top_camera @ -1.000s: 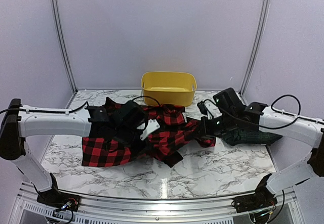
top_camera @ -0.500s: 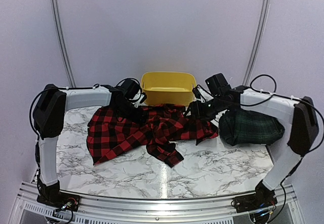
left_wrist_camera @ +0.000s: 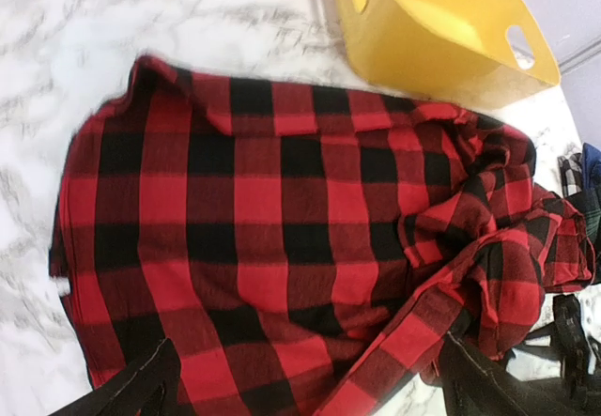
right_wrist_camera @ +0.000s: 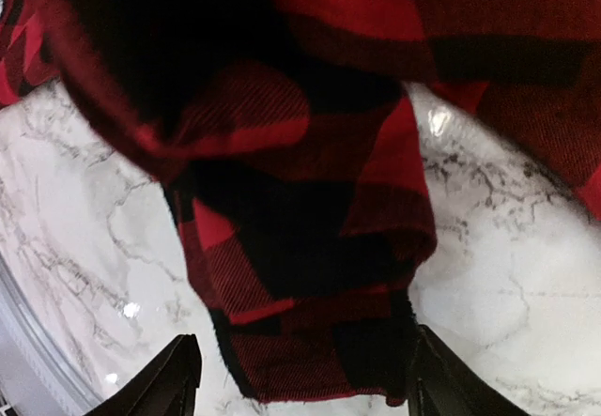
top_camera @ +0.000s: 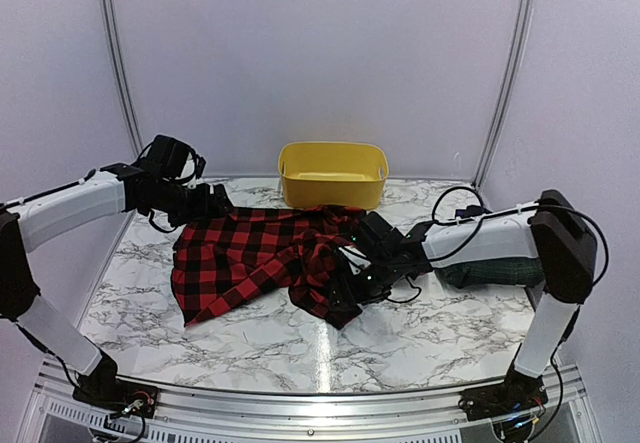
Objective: Fold and stack the mixed laundry pile
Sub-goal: Adjust the flattened shirt at the center of the board, then pick up the flattened shirt from the center of the board.
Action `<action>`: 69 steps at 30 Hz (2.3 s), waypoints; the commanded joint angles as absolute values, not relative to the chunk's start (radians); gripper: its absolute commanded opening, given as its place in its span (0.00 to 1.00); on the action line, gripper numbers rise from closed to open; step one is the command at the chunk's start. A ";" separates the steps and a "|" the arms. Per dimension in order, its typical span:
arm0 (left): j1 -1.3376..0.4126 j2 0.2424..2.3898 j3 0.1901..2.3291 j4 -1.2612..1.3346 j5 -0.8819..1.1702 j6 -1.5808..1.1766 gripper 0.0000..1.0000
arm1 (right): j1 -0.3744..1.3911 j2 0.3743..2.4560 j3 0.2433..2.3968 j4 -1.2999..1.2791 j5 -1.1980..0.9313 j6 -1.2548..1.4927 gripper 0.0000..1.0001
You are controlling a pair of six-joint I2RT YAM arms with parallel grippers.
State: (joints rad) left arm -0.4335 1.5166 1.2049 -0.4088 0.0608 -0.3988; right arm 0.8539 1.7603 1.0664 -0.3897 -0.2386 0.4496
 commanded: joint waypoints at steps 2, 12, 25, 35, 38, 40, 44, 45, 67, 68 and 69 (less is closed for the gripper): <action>-0.414 1.445 1.068 -0.413 0.134 -0.508 0.99 | 0.868 1.882 1.230 -0.402 -0.105 0.418 0.71; -0.365 1.356 0.952 -0.449 0.126 -0.597 0.99 | 0.921 1.953 1.166 -0.405 -0.203 0.513 0.06; -0.358 1.088 0.813 -0.562 0.088 -0.689 0.96 | 1.035 1.203 0.935 -0.275 -0.387 0.725 0.00; -0.361 0.727 0.615 -0.705 0.183 -0.879 0.97 | 1.061 0.816 0.879 -0.288 -0.399 0.839 0.00; -0.363 0.636 0.561 -0.757 0.188 -0.910 0.95 | 1.099 0.824 0.802 -0.268 -0.406 0.867 0.00; -0.362 0.607 0.545 -0.802 0.193 -0.913 0.93 | 1.139 0.848 0.752 -0.255 -0.391 0.886 0.00; -0.376 0.581 0.503 -0.813 0.214 -0.936 0.89 | 1.203 0.862 0.696 -0.287 -0.314 0.931 0.00; -0.383 0.583 0.495 -0.813 0.207 -0.937 0.88 | 1.209 0.849 0.682 -0.278 -0.301 0.944 0.00; -0.663 1.207 0.489 -0.532 0.033 -1.005 0.50 | 1.209 0.737 0.702 -0.348 -0.122 0.989 0.00; -0.664 1.230 0.497 -0.519 0.032 -1.006 0.49 | 1.209 0.743 0.703 -0.346 -0.125 0.986 0.00; -0.664 1.254 0.503 -0.512 0.029 -1.007 0.45 | 1.209 0.748 0.707 -0.345 -0.125 0.983 0.00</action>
State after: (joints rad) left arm -0.6590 1.1549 0.5110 -0.5961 0.0681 -0.9939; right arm 1.2015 0.7334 0.6575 -0.3481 -0.1482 0.9726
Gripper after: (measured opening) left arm 0.494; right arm 0.006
